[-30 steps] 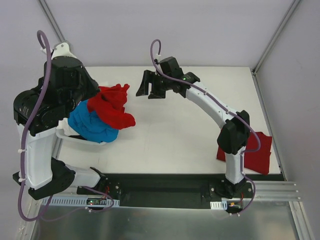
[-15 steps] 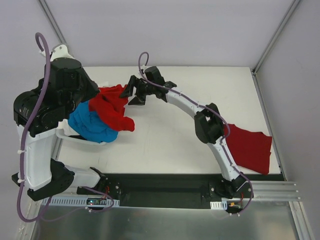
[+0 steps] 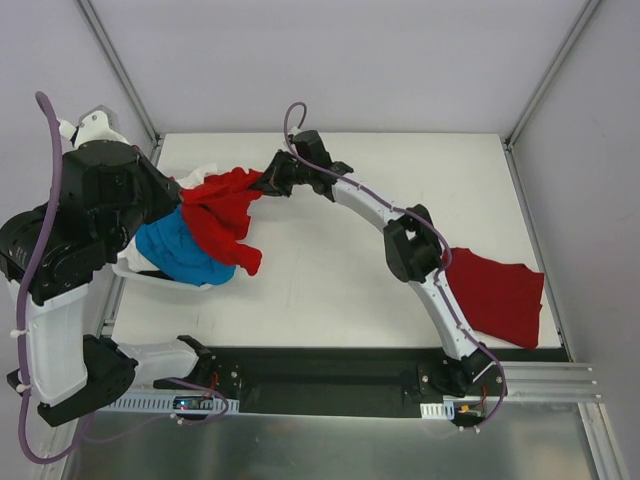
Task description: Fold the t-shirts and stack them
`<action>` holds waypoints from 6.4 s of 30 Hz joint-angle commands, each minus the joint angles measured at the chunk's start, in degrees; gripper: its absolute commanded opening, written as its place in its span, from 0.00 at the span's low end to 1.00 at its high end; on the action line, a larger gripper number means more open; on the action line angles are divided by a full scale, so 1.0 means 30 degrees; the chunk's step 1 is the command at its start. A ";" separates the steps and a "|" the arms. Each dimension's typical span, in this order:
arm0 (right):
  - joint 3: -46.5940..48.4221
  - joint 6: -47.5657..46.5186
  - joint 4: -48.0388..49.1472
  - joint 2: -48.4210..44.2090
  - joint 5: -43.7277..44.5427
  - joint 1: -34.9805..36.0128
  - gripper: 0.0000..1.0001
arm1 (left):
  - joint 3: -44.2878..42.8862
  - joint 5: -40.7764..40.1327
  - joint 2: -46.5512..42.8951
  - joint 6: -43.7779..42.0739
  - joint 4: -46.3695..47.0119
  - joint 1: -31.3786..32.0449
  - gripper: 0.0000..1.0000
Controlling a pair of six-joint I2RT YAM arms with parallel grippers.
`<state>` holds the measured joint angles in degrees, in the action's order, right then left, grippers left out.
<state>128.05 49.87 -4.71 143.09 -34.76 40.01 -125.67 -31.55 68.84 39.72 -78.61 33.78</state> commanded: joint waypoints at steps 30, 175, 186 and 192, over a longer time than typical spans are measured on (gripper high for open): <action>-0.0345 -1.3898 -1.8469 -1.7081 0.9479 -0.7477 0.01 | 0.2833 -0.4073 0.3683 -0.1492 -0.0990 -0.0214 0.00; -1.2155 -1.4278 -1.6828 -1.7227 1.3902 -0.0505 0.01 | 2.2115 0.8319 0.7053 -0.5506 1.2257 -0.8211 0.00; -1.2332 -1.4337 -1.6916 -1.6846 1.3814 -0.0241 0.01 | 1.9508 0.8993 0.9250 -0.7147 1.1935 -1.0759 0.00; -1.3734 -1.4220 -1.6799 -1.6262 1.4312 -0.0328 0.01 | 1.8715 0.9813 0.8989 -0.7149 1.1496 -1.0647 0.00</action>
<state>89.27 6.44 -54.06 92.90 6.00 39.11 -67.99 -4.38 96.14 19.27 -42.41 1.50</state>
